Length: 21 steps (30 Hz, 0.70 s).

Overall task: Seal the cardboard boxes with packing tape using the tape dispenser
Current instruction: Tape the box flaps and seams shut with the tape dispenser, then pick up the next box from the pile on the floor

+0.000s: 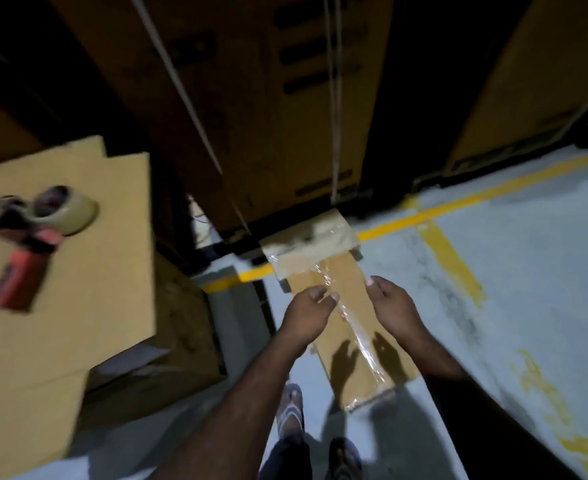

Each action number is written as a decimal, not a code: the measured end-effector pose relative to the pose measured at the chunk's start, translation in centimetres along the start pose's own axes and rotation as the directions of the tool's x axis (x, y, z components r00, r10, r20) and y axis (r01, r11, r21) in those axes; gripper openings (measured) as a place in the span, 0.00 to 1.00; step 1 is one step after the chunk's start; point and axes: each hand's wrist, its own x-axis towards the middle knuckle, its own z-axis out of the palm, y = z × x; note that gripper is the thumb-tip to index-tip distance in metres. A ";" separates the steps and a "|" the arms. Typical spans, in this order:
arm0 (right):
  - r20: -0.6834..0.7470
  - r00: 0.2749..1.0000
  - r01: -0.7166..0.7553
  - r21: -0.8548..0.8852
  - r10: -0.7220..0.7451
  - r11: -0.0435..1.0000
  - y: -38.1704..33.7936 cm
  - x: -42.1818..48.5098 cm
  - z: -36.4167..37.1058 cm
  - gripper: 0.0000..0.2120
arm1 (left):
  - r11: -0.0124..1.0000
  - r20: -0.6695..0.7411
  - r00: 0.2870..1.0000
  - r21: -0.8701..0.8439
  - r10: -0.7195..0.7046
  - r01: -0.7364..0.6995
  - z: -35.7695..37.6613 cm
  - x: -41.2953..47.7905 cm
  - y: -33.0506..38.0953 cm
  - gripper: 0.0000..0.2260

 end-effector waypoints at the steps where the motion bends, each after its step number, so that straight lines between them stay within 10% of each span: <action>1: 0.009 0.999 0.040 0.039 -0.041 0.998 -2.4 -1.5 0.1 0.17 | 1.000 -0.038 0.999 -0.004 0.028 -0.028 -1.6 -2.3 0.8 0.26; 11: 0.237 0.841 0.445 0.209 -0.487 0.871 -22.6 -13.0 7.3 0.15 | 0.947 -0.483 0.858 -0.158 0.172 -0.279 -19.1 -20.5 0.6 0.05; 21: 0.617 0.500 0.653 0.192 -0.607 0.733 -32.1 -25.4 25.9 0.19 | 0.894 -0.802 0.574 -0.368 -0.166 -0.257 -30.0 -35.4 -13.3 0.07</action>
